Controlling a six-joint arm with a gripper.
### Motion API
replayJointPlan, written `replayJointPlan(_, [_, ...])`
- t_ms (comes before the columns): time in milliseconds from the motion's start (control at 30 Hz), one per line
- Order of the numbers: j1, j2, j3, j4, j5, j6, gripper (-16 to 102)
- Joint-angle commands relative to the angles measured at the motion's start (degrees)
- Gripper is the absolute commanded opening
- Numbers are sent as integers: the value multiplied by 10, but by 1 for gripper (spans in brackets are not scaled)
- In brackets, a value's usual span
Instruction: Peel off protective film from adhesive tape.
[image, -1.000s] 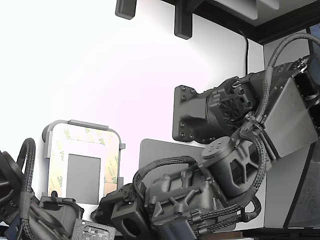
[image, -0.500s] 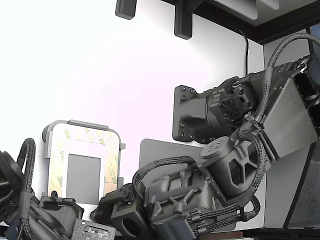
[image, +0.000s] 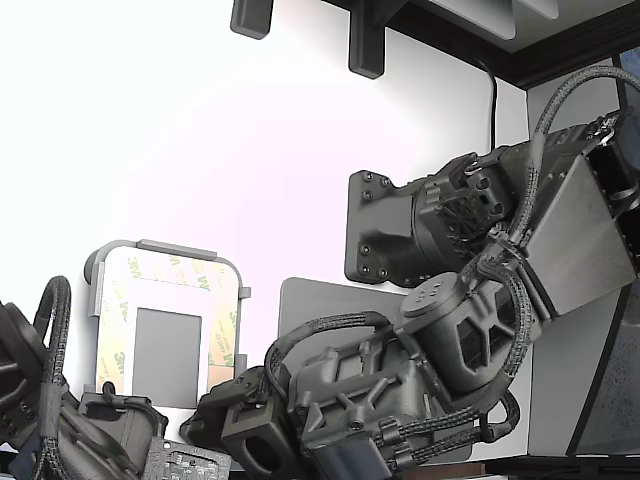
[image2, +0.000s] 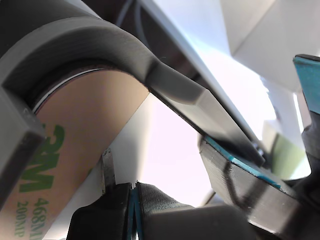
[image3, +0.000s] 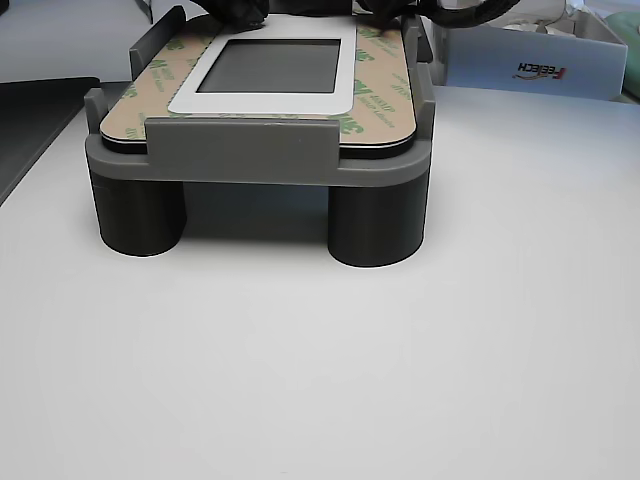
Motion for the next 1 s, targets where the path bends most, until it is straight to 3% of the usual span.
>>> replayJointPlan(0, [-11,15,-10,-3,0,-1,-11])
replayJointPlan(967, [-2,18,-27,19,-1,18,-11])
